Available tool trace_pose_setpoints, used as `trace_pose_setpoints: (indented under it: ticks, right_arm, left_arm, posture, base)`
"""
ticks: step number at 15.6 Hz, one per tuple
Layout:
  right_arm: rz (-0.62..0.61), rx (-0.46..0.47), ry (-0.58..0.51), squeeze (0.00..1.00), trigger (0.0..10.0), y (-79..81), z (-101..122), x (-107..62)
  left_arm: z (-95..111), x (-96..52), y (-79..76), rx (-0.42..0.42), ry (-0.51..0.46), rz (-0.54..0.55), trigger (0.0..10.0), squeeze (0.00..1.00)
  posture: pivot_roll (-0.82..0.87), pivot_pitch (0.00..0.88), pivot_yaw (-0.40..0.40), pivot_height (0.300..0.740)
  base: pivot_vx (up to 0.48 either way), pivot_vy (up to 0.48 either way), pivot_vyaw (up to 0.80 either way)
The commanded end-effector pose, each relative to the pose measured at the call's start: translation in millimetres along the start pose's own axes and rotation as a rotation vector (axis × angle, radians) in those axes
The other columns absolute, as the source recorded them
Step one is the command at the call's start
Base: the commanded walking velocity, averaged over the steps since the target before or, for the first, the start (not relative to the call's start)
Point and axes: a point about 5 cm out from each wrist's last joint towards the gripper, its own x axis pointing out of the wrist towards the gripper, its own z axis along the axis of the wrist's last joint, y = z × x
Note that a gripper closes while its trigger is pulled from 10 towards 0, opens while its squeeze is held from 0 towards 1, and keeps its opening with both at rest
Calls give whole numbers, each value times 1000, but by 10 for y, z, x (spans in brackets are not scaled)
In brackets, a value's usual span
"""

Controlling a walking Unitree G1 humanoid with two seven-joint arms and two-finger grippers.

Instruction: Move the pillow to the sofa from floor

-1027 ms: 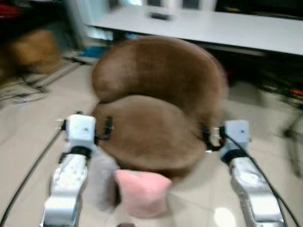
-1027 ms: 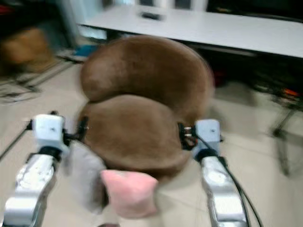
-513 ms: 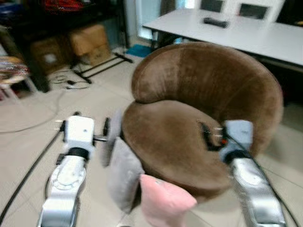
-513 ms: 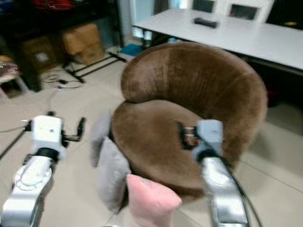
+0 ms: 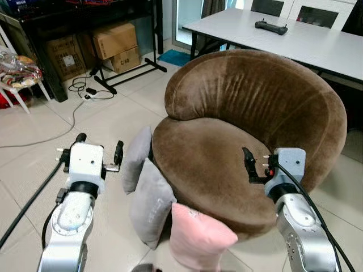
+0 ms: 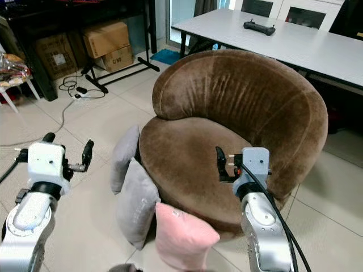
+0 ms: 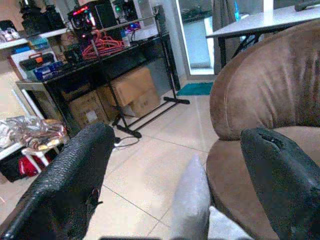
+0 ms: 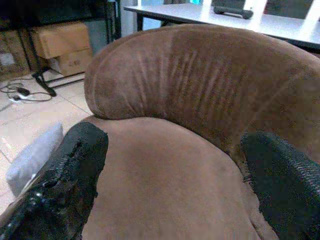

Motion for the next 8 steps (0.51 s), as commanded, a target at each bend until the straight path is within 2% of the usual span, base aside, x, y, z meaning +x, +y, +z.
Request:
trace_pose_setpoints:
  ticks: [1,6,8]
  right_arm:
    - [-28,3,-5,0,10000,-38,3,-26]
    - [-49,0,19,0,10000,-48,-47,-41]
    - [-49,-15,17,0,10000,-51,-45,-37]
  left_arm:
    - [-30,-8,-16,0,6,0,10000,0]
    - [-25,-22,-55,-5,-13,-9,10000,0]
    - [-23,-22,-68,-52,-18,-23,10000,0]
  posture:
    - [53,0,-8,655]
    - [58,0,-17,595]
    - [59,0,-18,580]
  base:
    - [0,0,0]
    - [0,0,0]
    - [0,0,0]
